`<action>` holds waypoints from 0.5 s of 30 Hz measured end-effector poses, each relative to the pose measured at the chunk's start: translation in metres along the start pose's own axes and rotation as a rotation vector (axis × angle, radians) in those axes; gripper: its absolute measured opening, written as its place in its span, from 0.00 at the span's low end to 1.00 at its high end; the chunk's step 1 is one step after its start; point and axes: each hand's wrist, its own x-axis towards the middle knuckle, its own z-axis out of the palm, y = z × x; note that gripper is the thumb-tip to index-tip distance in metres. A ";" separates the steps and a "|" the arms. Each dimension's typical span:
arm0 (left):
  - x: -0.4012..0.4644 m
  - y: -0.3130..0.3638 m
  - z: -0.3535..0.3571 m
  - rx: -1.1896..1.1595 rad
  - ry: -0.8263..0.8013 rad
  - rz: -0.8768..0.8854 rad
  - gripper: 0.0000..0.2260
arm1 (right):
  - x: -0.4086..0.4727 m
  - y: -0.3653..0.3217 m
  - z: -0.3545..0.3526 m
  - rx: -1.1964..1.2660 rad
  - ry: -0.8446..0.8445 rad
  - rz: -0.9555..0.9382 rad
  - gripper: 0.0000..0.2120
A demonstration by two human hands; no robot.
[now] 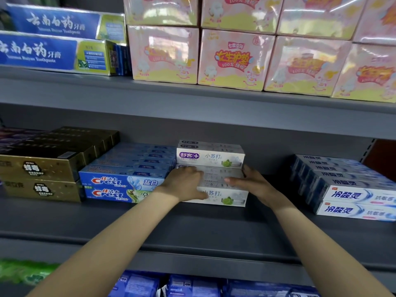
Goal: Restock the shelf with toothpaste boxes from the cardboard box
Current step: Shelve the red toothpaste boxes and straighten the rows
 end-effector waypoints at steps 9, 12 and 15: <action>-0.001 0.001 0.002 -0.004 0.032 0.003 0.27 | 0.008 0.002 0.004 0.047 0.054 -0.017 0.23; -0.002 0.001 0.002 -0.018 0.040 0.003 0.28 | 0.018 0.000 -0.002 0.057 0.067 0.001 0.26; -0.001 0.000 0.003 -0.036 0.032 -0.002 0.27 | 0.020 0.000 -0.004 0.070 -0.013 0.022 0.24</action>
